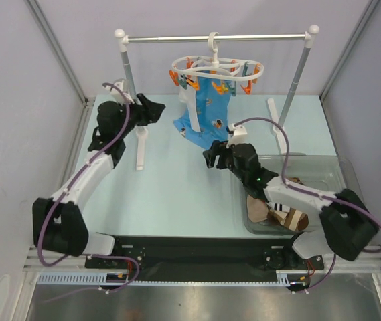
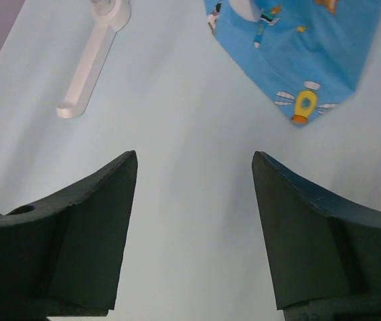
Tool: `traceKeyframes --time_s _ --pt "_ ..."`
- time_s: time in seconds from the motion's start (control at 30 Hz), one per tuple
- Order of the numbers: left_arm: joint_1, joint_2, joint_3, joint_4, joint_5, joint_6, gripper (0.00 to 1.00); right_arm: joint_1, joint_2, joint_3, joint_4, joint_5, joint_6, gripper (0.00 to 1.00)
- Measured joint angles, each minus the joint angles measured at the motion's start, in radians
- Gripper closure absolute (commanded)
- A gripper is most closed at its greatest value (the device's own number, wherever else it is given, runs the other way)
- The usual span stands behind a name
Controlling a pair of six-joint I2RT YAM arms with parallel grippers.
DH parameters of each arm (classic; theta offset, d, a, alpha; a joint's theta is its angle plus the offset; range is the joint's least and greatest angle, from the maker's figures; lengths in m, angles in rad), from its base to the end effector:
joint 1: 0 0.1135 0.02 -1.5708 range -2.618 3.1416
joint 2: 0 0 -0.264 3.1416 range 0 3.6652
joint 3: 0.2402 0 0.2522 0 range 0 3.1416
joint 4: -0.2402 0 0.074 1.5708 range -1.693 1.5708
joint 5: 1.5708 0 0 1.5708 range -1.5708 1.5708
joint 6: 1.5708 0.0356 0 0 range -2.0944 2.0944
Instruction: Remove the socks clipped to the hanger
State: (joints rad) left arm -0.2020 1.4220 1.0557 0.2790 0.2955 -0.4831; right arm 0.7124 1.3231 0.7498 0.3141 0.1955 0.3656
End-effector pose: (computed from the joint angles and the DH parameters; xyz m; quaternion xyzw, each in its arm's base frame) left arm 0.3297 -0.0781 0.3334 -0.0037 0.7360 -0.3267 0.5929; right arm 0.2307 0.1901 0.2591 -0.0775 0.7872 0.2451 0.5605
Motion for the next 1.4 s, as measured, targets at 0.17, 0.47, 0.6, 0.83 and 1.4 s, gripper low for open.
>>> traceKeyframes --time_s 0.17,0.47,0.6,0.83,1.4 --pt "0.029 -0.175 -0.015 -0.133 -0.047 -0.021 0.27 0.003 0.263 0.064 0.225 -0.026 -0.030 0.31" --pt "0.032 -0.375 -0.124 -0.240 0.008 -0.058 0.27 0.003 0.661 0.359 0.498 0.065 -0.201 0.29" --pt "0.032 -0.409 -0.148 -0.281 0.027 -0.058 0.27 -0.005 0.788 0.500 0.531 0.128 -0.276 0.27" --pt "0.032 -0.454 -0.171 -0.301 0.052 -0.060 0.27 -0.048 0.948 0.721 0.497 0.146 -0.338 0.50" --pt "0.032 -0.497 -0.101 -0.438 0.004 -0.005 0.26 0.052 0.506 0.255 0.417 -0.208 -0.373 1.00"
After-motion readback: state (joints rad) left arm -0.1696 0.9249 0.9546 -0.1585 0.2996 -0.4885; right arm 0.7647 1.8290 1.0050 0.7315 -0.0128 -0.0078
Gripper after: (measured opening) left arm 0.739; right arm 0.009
